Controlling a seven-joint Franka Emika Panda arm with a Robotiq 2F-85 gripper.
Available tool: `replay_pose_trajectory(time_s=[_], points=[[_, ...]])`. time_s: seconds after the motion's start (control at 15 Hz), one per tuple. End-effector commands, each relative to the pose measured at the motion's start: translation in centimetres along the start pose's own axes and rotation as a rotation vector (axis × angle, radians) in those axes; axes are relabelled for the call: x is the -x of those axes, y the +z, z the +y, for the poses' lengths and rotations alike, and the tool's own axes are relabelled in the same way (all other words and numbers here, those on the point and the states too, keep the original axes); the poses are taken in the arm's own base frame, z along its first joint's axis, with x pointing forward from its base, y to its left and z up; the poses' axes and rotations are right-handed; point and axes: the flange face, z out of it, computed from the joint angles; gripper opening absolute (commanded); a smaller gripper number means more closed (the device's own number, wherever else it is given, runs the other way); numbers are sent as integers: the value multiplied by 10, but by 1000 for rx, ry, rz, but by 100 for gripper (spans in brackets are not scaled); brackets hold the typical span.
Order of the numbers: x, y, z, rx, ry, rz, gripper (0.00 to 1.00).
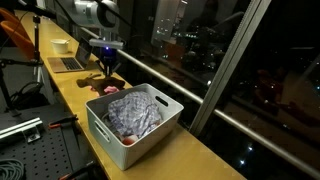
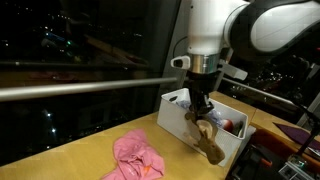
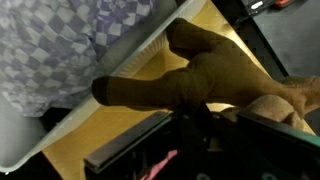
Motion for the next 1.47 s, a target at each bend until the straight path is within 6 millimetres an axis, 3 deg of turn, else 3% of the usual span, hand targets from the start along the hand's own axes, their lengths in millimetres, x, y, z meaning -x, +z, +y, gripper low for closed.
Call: replay_pose_trajectory(time_s=[0.0, 0.2, 0.4, 0.93, 1.0, 1.07, 1.2, 1.4], points=[[55, -43, 1, 96, 68, 26, 2], [96, -70, 13, 148, 139, 20, 2], [130, -77, 33, 162, 180, -13, 2], [203, -53, 108, 143, 265, -75, 2], [205, -47, 117, 133, 261, -74, 34], [208, -43, 125, 124, 259, -71, 35], [197, -33, 130, 111, 240, -66, 48], [143, -17, 102, 128, 189, -92, 69]])
